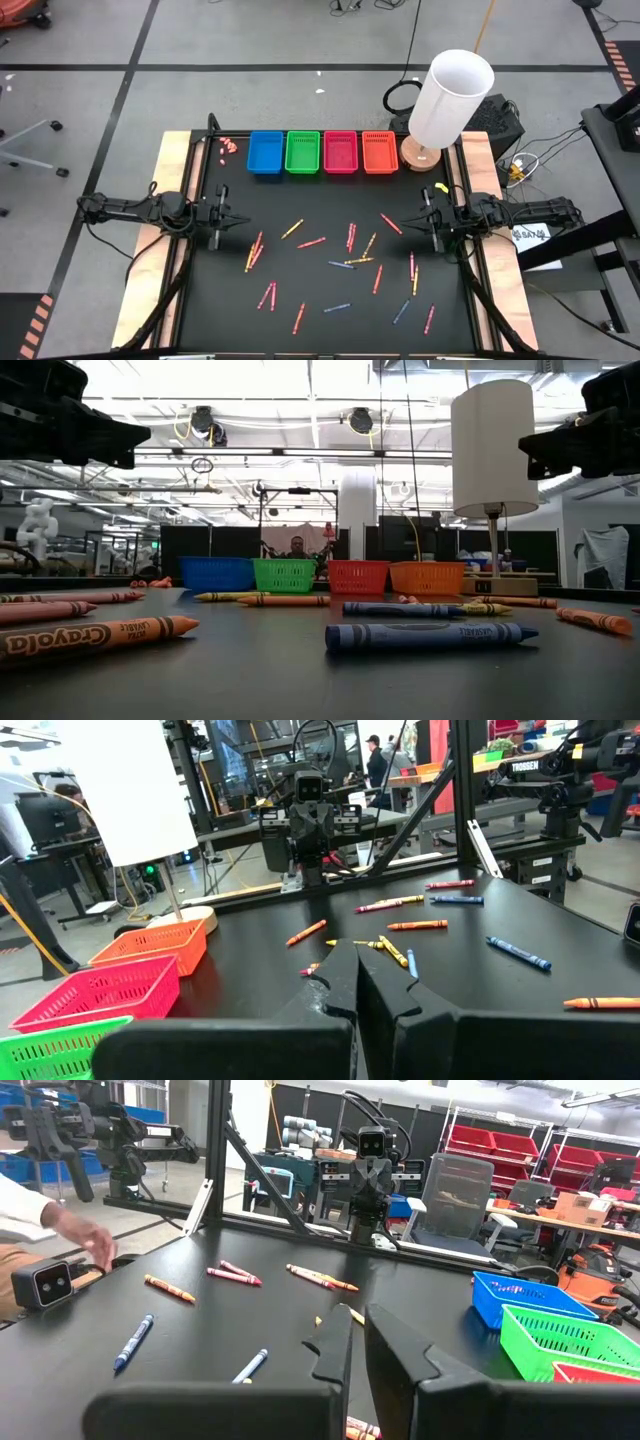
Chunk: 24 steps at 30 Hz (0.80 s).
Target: Sort crayons
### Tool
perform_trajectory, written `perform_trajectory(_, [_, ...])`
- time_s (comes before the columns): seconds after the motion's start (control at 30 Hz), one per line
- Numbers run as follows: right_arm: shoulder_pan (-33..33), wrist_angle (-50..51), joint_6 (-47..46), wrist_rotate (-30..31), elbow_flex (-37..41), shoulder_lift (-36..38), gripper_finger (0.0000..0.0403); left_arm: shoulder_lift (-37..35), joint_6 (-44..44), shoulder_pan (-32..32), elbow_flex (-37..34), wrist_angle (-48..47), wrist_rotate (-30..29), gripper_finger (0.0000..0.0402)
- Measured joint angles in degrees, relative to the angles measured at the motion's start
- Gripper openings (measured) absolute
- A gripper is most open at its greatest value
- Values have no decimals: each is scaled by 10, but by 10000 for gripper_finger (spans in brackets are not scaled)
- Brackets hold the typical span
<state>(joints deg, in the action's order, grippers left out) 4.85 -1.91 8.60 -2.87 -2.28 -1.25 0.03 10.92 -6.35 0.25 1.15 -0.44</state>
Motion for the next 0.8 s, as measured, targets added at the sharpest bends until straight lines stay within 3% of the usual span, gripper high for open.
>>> perform_trajectory(0.8, [0,0,15,0,0,0,18,0,0,0,0,0,0,1])
